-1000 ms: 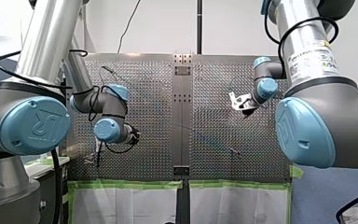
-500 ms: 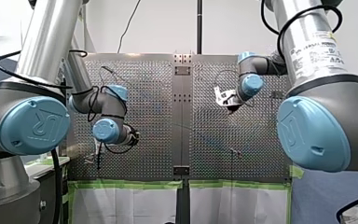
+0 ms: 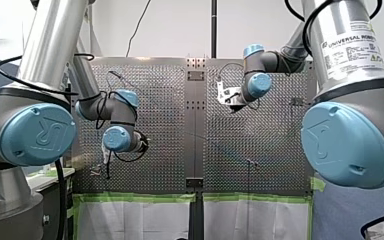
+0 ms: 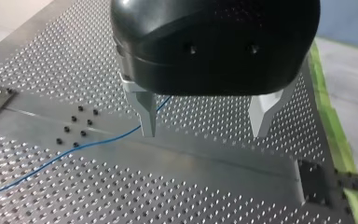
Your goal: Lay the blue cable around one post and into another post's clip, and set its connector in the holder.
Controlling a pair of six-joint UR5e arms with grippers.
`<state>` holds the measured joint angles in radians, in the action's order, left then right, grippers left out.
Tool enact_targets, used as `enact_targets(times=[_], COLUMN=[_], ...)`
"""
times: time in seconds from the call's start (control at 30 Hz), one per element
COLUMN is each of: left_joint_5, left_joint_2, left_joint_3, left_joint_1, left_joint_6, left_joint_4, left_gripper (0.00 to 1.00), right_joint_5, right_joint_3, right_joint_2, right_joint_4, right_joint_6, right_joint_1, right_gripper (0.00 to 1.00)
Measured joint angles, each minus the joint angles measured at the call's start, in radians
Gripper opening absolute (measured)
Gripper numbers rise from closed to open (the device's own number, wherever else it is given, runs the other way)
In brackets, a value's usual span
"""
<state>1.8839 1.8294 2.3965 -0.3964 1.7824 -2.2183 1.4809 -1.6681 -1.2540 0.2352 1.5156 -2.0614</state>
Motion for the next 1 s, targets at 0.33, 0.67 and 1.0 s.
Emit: enact_targets(times=[0.33,0.67,1.0], left_joint_5=[0.083,0.095,0.085], left_joint_2=[-0.004,-0.005,-0.005], left_joint_3=[-0.002,-0.002,-0.005], left_joint_1=[0.012,0.023,0.025], left_joint_6=[-0.025,-0.032,-0.033], left_joint_4=[0.018,0.023,0.029], left_gripper=[1.0,1.0,1.0], right_joint_5=[0.046,0.055,0.04], right_joint_3=[-0.086,-0.173,-0.24], right_joint_2=[-0.014,0.065,0.087], right_joint_4=[0.086,0.173,0.26], right_joint_6=[0.08,0.07,0.051], right_joint_1=[-0.05,-0.054,-0.06], right_gripper=[1.0,1.0,1.0])
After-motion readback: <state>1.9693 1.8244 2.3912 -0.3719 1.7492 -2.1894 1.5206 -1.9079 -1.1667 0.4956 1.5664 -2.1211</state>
